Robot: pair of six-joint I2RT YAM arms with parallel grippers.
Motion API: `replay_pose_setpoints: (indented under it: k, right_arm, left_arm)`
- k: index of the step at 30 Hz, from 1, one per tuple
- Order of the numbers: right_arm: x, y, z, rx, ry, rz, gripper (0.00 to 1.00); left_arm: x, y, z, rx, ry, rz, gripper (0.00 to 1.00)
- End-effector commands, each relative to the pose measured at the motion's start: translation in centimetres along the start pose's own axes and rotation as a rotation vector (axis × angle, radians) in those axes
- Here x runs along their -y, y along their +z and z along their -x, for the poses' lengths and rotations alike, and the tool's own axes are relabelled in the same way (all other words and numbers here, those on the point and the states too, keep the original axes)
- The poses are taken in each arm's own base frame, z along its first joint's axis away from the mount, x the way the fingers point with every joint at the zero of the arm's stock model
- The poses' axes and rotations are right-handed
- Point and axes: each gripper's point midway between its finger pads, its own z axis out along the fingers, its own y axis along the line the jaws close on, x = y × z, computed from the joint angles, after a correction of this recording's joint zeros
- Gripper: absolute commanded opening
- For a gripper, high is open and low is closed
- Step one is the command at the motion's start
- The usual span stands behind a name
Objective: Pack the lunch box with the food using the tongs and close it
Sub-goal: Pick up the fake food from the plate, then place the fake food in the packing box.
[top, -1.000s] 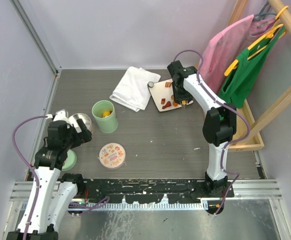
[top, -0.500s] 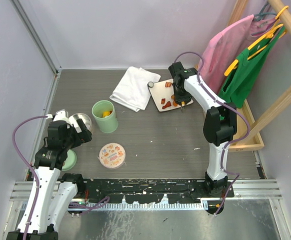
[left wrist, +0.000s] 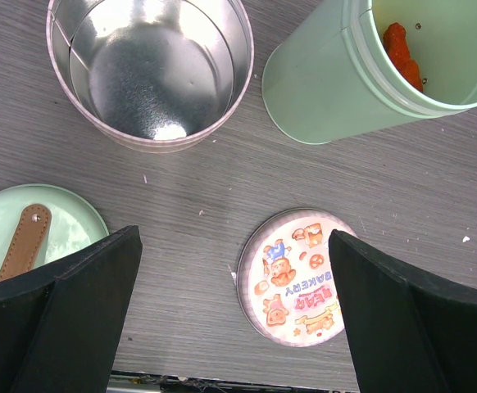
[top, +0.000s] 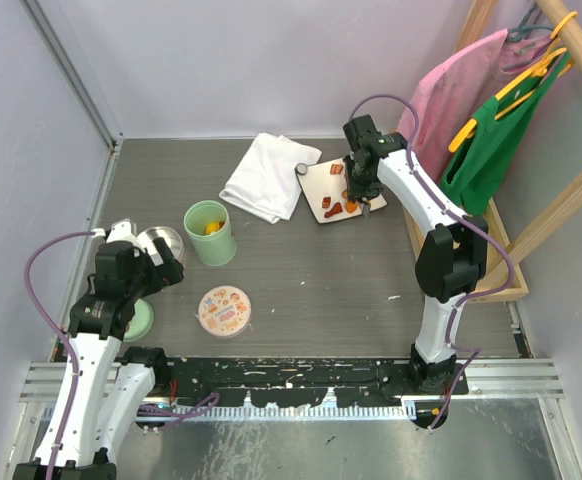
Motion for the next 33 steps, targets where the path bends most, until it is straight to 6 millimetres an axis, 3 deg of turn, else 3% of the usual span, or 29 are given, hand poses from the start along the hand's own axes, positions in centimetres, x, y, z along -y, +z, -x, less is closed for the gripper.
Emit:
replay_pose_setpoints:
  k: [1, 16, 33]
  right_arm:
    - [-1.9, -3.3, 2.4, 0.12, 0.01, 0.138, 0.19]
    - [-5.2, -5.8, 2.9, 0.155, -0.004, 0.351, 0.17]
    - [-6.5, -9.9, 3.9, 0.218, 0.001, 0.471, 0.17]
  left_arm:
    - [0.6, -0.4, 1.5, 0.056, -0.007, -0.017, 0.98]
    - [0.5, -0.4, 1.5, 0.057, -0.008, -0.015, 0.98]
    - [0.6, -0.4, 1.5, 0.054, -0.01, -0.017, 0.98]
